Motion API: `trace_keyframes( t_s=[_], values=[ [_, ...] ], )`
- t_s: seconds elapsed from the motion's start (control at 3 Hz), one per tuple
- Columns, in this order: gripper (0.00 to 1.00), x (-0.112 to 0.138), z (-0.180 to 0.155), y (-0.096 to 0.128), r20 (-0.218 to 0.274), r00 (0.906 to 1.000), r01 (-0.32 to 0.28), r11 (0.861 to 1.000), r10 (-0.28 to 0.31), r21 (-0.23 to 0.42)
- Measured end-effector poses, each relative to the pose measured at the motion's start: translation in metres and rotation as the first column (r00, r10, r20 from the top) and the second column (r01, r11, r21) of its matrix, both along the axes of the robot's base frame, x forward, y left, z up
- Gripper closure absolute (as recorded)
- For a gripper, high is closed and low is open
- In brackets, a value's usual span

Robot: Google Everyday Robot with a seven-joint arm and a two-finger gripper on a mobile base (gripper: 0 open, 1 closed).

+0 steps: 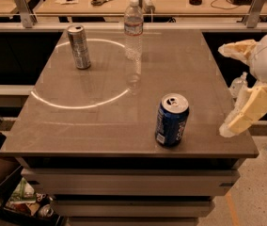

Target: Move pepsi can near water bottle

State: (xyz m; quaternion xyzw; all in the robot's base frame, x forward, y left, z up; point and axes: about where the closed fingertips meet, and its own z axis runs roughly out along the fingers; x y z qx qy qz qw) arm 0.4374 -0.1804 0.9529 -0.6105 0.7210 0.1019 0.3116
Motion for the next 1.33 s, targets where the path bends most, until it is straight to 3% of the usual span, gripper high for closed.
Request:
trace_keyframes(
  t_s=[0.33,0.67,1.0,1.33],
  values=[
    [0.0,-0.001,-0.015,0.022,-0.003,0.9984,-0.055,0.985,0.056,0.162],
    [0.0,0.005,-0.03,0.044,-0.008,0.9921,-0.117,0.946,0.126,0.302],
    [0.0,0.013,-0.05,0.058,-0.006,0.9838,-0.16,0.892,0.179,0.423],
    [0.0,0.016,-0.066,0.058,0.013,0.981,-0.172,0.841,0.193,0.513]
  ],
)
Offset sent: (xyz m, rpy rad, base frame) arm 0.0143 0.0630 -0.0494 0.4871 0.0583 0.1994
